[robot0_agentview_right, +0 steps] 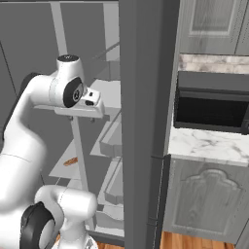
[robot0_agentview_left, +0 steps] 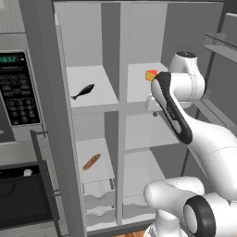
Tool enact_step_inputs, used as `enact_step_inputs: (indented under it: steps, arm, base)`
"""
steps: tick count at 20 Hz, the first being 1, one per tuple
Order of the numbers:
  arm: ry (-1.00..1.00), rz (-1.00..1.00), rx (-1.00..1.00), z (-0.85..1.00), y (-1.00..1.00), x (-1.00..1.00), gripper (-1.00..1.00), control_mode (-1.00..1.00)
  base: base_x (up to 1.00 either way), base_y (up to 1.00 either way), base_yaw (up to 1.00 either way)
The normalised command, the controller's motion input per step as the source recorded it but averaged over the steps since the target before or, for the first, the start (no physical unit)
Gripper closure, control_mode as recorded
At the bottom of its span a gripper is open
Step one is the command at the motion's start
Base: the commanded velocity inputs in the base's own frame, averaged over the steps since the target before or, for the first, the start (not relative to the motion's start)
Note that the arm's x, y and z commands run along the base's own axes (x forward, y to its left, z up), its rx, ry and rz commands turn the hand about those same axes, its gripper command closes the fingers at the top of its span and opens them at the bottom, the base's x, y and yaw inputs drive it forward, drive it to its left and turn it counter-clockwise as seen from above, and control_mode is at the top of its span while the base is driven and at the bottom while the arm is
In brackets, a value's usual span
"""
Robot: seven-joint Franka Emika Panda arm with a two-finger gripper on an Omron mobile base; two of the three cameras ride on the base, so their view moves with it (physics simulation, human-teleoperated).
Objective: Pick up the frozen fish from the freezer, place it on any shelf in the fridge, and close the fridge and freezer doors when done.
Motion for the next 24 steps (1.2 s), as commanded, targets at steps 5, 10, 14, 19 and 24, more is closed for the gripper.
enact_step_inputs:
  steps: [5,10,14,19,24]
  arm:
    - [-0.03,0.01,0.01,0.0,0.0,-0.43,-1.0,-1.0]
    - [-0.08,0.0,0.01,0.0,0.0,-0.46,-1.0,-1.0]
    - [-0.05,0.0,0.05,0.0,0.0,-0.38,-1.0,-1.0]
    - [-0.03,0.0,0.02,0.0,0.0,-0.34,-1.0,-1.0]
    - [0.0,0.0,0.0,0.0,0.1,-0.31,-1.0,-1.0]
  base:
    - [0.0,0.0,0.0]
    - [0.0,0.0,0.0]
    - [0.0,0.0,0.0]
    - [0.0,0.0,0.0]
    - [0.0,0.0,0.0]
